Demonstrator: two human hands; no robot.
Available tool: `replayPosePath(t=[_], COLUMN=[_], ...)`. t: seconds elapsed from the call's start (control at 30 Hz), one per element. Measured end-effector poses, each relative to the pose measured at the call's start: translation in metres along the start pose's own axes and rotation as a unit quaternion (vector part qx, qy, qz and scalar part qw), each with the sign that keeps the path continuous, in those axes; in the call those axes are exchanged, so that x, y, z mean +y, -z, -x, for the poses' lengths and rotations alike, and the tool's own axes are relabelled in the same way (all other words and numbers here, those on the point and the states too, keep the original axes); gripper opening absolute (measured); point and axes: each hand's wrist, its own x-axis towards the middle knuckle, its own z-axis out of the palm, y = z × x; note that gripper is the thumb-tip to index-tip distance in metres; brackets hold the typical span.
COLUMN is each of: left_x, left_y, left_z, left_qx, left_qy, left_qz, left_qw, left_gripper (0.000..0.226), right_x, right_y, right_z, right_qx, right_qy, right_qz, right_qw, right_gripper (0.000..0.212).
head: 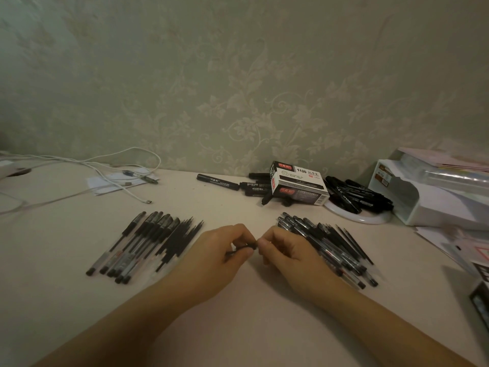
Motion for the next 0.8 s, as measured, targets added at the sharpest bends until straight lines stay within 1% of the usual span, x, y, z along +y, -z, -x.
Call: replayPosePath(t=[0.13, 0.23, 0.37, 0.47, 0.5, 0.53, 0.57, 0.6, 0.63, 0.7, 0.73, 0.8], left_x=[0.001, -0.001, -0.003, -0.004, -0.005, -0.006, -0.007, -0.008, -0.009, -0.010, -0.010, -0.010], left_y=[0.001, 0.004, 0.003, 0.002, 0.001, 0.001, 0.001, 0.001, 0.002, 0.002, 0.002, 0.002], left_z=[-0.001, -0.002, -0.002, -0.002, -0.002, -0.001, -0.001, -0.002, -0.002, -0.002, -0.002, -0.002], left_qx=[0.007, 0.008, 0.023, 0.042, 0.048, 0.055, 0.062, 0.066, 0.067, 0.062, 0.059, 0.055], left_qy=[-0.017, -0.035, -0.033, -0.025, -0.018, -0.007, 0.007, 0.021, 0.032, 0.040, 0.038, 0.033], left_qz=[-0.007, -0.021, -0.017, -0.031, -0.032, -0.029, -0.023, -0.016, -0.010, -0.002, -0.002, -0.005], left_qw=[1.000, 0.999, 0.999, 0.998, 0.998, 0.998, 0.998, 0.997, 0.997, 0.997, 0.998, 0.998], left_gripper=[0.007, 0.007, 0.007, 0.007, 0.008, 0.009, 0.011, 0.014, 0.018, 0.025, 0.027, 0.026], right_x=[0.000, 0.001, 0.001, 0.001, 0.003, 0.004, 0.006, 0.007, 0.009, 0.012, 0.013, 0.014], right_y=[0.001, 0.002, 0.001, -0.002, -0.001, 0.001, 0.003, 0.004, 0.005, 0.003, 0.001, 0.000], right_z=[-0.002, -0.005, -0.003, -0.001, -0.002, -0.004, -0.005, -0.005, -0.006, -0.005, -0.004, -0.004], right_qx=[-0.003, -0.011, -0.001, 0.059, 0.093, 0.125, 0.145, 0.149, 0.144, 0.117, 0.099, 0.070], right_qy=[0.003, -0.006, 0.006, 0.030, 0.038, 0.046, 0.054, 0.062, 0.071, 0.082, 0.084, 0.084], right_qz=[-0.006, -0.020, -0.013, 0.005, 0.032, 0.082, 0.147, 0.205, 0.244, 0.285, 0.297, 0.303], right_qw=[1.000, 1.000, 1.000, 0.998, 0.994, 0.988, 0.977, 0.965, 0.956, 0.948, 0.946, 0.947], right_gripper=[0.038, 0.041, 0.039, 0.028, 0.019, 0.010, 0.010, 0.018, 0.026, 0.035, 0.037, 0.033])
